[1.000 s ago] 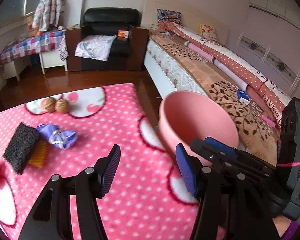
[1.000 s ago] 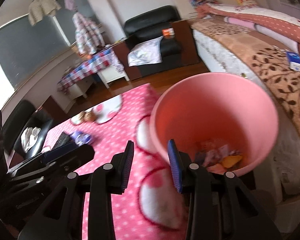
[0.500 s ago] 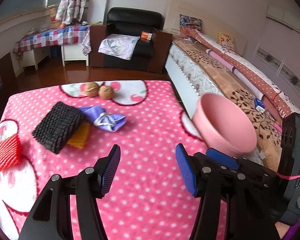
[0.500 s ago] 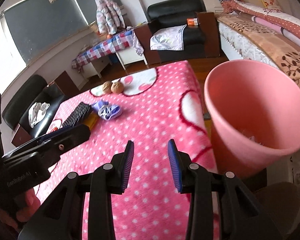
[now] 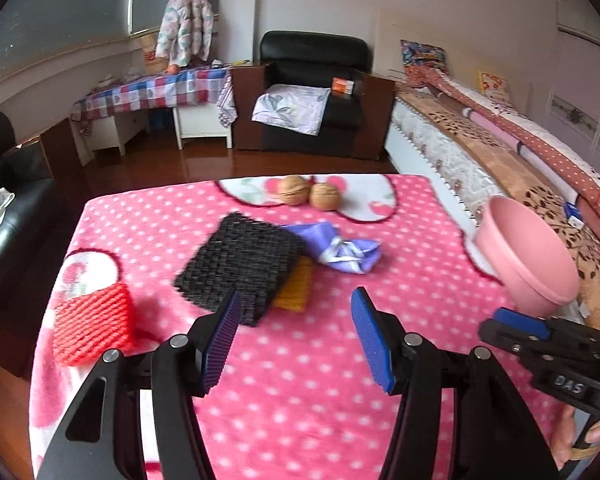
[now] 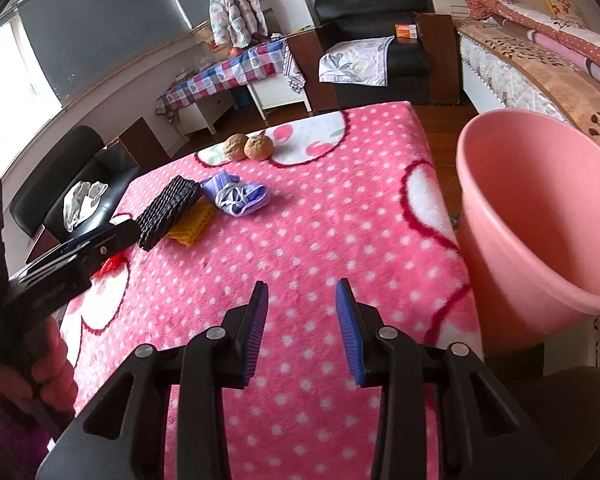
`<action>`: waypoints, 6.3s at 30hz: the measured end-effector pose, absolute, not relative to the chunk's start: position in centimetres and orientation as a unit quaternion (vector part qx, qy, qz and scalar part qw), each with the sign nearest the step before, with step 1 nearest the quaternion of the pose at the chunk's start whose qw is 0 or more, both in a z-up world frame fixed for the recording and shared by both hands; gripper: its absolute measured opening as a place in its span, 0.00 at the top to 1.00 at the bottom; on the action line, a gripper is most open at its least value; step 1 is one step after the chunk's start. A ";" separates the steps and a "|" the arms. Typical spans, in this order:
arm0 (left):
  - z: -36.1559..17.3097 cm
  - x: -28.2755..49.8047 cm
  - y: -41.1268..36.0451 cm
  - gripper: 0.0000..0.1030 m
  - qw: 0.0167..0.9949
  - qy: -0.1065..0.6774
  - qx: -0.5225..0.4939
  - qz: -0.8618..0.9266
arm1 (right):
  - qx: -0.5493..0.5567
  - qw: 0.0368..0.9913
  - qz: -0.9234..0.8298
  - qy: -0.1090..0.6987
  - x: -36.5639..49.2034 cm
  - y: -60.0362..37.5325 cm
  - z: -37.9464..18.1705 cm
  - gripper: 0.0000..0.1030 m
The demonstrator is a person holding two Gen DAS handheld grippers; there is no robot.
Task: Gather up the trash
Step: 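Move both open grippers back over the table toward the black mesh, then grasp the black mesh sleeve with the left gripper while the right grasps the purple cloth, then carry both items over the pink bucket and open both grippers, then move both open grippers back over the table toward the yellow foam net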
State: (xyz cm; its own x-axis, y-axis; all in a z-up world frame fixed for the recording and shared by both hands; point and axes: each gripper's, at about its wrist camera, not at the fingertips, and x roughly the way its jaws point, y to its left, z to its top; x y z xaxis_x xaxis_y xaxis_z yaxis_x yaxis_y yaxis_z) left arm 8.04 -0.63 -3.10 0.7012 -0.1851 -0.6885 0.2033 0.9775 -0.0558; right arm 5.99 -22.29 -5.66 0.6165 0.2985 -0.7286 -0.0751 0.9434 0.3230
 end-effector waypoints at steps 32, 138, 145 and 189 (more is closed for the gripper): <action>-5.7 11.5 6.5 0.90 0.915 0.379 -0.095 -0.094 | 0.043 0.885 0.170 0.431 15.0 -14.6 -5.2 0.50; -0.8 10.2 -25.9 0.90 0.834 0.412 -0.006 -0.367 | 0.175 0.907 -0.081 0.374 2.7 -40.1 -4.4 0.82; -2.6 11.3 -27.3 0.90 0.822 0.438 -0.003 -0.363 | 0.184 0.902 -0.087 0.380 3.0 -41.0 -5.3 0.82; -0.9 9.2 -19.6 0.51 0.871 0.396 -0.006 -0.291 | 0.172 0.911 -0.047 0.373 3.0 -35.8 -3.7 0.66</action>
